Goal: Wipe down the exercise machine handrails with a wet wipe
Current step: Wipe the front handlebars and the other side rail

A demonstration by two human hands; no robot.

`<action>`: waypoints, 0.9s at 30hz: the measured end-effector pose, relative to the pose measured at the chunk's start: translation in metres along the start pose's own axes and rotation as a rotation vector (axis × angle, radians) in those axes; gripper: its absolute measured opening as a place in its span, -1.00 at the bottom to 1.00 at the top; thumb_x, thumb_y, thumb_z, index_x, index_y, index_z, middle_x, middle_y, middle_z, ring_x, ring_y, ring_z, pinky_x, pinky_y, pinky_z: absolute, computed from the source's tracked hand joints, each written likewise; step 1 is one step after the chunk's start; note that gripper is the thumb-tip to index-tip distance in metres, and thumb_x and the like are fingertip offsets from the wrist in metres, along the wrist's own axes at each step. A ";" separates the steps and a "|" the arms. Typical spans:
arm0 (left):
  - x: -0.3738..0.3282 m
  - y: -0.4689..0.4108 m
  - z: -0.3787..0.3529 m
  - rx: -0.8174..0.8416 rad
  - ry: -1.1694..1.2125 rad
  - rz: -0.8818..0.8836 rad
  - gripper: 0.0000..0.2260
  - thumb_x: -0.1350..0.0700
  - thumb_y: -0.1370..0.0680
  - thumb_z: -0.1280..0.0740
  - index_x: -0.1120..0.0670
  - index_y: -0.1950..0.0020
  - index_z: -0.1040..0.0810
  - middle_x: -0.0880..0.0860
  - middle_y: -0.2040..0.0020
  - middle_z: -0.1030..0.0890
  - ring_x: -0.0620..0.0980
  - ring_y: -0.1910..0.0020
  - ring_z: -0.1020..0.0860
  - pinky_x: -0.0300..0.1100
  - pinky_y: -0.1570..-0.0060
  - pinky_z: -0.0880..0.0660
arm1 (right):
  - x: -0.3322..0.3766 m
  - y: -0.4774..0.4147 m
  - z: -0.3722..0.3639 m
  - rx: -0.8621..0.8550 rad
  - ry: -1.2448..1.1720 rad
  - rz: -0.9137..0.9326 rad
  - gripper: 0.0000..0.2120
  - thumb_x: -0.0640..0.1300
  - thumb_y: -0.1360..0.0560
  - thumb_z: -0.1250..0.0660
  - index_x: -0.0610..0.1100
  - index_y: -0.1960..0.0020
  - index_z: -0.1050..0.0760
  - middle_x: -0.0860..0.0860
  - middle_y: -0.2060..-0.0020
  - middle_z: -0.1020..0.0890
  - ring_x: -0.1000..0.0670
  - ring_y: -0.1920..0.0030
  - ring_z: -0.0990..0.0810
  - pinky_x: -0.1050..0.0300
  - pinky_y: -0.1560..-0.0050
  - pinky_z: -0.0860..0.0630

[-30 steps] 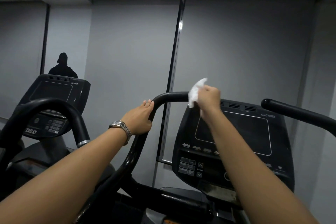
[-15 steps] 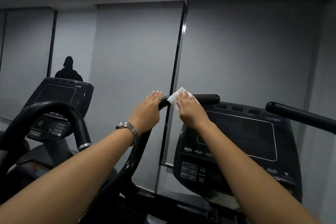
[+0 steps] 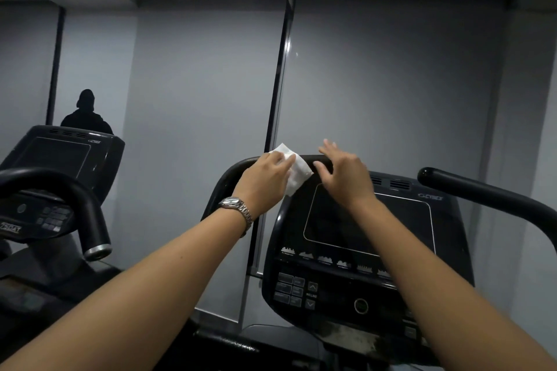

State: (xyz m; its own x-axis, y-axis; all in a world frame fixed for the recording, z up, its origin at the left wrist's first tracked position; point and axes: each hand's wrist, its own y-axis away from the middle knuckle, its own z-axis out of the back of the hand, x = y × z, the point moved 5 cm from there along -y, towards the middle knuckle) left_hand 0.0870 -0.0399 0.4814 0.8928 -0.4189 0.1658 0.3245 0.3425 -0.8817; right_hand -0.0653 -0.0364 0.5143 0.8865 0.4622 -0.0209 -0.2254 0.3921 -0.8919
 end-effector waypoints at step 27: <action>0.060 0.023 0.003 0.102 -0.101 0.312 -0.57 0.28 -0.58 -0.18 0.12 -0.45 -0.29 0.04 -0.42 -0.40 0.16 -0.15 -0.56 -0.03 -0.05 -0.48 | -0.012 0.004 -0.010 0.331 0.281 0.088 -0.49 -0.13 -0.61 -0.10 -0.16 -0.53 -0.09 -0.04 -0.51 -0.19 -0.01 -0.52 -0.11 -0.14 -0.50 -0.01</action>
State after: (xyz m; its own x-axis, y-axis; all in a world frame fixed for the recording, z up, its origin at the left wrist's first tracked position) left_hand 0.1486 -0.0546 0.4722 0.9788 -0.1968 -0.0570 0.0562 0.5254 -0.8490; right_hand -0.0727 -0.0486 0.5062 0.9231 0.2891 -0.2534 -0.3820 0.6156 -0.6893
